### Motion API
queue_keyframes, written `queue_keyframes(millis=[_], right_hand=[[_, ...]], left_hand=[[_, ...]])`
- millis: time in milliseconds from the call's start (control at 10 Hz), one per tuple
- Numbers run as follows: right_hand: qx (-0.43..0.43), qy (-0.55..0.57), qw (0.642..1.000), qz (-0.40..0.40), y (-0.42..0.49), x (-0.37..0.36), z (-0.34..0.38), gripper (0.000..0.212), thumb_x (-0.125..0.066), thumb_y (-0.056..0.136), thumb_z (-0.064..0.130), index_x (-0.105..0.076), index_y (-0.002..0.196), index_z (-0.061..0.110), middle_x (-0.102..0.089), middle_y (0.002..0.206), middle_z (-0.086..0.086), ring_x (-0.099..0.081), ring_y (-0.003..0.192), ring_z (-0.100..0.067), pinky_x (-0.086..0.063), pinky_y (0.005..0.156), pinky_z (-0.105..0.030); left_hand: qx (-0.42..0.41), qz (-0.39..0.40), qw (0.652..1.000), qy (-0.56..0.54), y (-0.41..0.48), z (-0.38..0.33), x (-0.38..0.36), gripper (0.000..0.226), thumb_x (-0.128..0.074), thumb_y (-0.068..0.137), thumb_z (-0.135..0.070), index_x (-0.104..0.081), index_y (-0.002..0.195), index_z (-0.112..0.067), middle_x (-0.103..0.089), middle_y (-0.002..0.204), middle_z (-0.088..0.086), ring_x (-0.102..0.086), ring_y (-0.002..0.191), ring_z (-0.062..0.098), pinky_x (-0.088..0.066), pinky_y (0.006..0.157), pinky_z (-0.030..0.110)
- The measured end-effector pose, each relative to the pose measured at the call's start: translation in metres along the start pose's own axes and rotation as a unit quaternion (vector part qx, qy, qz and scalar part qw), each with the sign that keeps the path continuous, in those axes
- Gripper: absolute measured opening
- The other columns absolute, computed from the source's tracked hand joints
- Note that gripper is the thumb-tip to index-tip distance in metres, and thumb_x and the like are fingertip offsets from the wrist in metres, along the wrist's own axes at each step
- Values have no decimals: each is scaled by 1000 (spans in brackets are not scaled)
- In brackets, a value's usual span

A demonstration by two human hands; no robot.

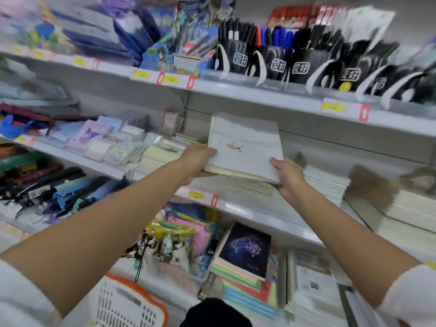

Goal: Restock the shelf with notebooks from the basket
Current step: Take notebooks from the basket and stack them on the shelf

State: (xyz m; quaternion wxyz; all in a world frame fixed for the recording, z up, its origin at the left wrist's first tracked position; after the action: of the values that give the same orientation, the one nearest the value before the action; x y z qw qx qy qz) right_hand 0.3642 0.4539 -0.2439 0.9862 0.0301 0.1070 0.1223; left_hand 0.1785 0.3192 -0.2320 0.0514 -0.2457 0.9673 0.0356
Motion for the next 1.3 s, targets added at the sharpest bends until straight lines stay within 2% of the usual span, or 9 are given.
queue_keyframes(millis=[100,200,300,400,500,600,800,1100,1300], right_hand=[[-47,8,998,-36,17,11,12,14,-57,92,7,-59,106,9,-63,104,-11,-61,75,-21,-55,47,-29],[-76,7,997,-31,23,19,15,5,-53,95,9,-55,99,10,-58,112,-14,-59,77,-23,-52,47,-32],[-31,84,994,-64,30,29,16,30,-64,86,13,-55,115,9,-61,105,-14,-62,76,-24,-53,58,-34],[50,25,998,-42,32,36,12,61,-83,66,41,-58,113,12,-63,118,-10,-63,104,-24,-54,88,-39],[101,-147,984,-13,29,41,3,79,-81,73,44,-46,138,17,-47,129,4,-46,121,-13,-40,99,-29],[134,-202,970,-20,41,49,-4,63,-80,76,34,-54,131,18,-51,100,7,-51,96,-12,-42,73,-12],[138,-260,956,-14,77,46,-7,66,-80,71,48,-58,129,24,-49,139,-5,-46,127,-21,-41,104,-36],[158,-304,940,-14,127,45,-12,67,-75,69,59,-60,128,29,-61,111,0,-58,105,-17,-50,94,-34],[167,-276,947,-6,139,38,-17,62,-75,74,51,-59,129,27,-58,112,1,-52,105,-12,-38,83,-22]], left_hand=[[-26,15,1000,-1,17,-14,-21,33,-40,96,5,-54,125,-2,-56,125,10,-64,81,20,-59,55,27],[-49,-37,998,9,29,-10,-33,35,-39,97,4,-48,131,4,-55,127,14,-64,99,28,-59,60,27],[-55,-72,995,-34,36,-2,-41,15,-45,98,-6,-58,104,-2,-61,95,8,-64,108,29,-59,67,26],[-25,-42,991,-125,51,0,-46,9,-48,97,-2,-57,96,0,-59,104,12,-69,93,20,-54,90,31],[-58,31,998,-16,57,4,-55,51,-58,94,-7,-39,139,5,-46,141,11,-56,113,19,-47,95,26],[-117,-12,982,147,69,10,-59,61,-66,89,-10,-39,143,-5,-53,133,2,-50,113,16,-38,97,25],[-146,-48,965,210,109,13,-57,70,-72,84,-19,-39,145,-9,-41,149,4,-36,138,21,-31,114,34],[-157,-76,978,112,159,24,-55,67,-83,71,-17,-57,132,-15,-61,129,11,-55,123,19,-40,99,19],[-141,-126,978,84,180,33,-51,61,-87,65,-28,-65,121,-28,-69,117,0,-62,109,8,-46,102,28]])
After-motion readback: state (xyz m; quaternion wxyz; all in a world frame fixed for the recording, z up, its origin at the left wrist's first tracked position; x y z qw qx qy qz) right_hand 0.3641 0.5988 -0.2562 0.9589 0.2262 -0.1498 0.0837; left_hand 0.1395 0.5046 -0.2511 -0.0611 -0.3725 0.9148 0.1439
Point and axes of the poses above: each hand's wrist, its own y-axis towards the middle knuckle, its own x-axis out of the back of the hand, z = x × y, the point moved 2 cm from there along y, towards the middle knuckle
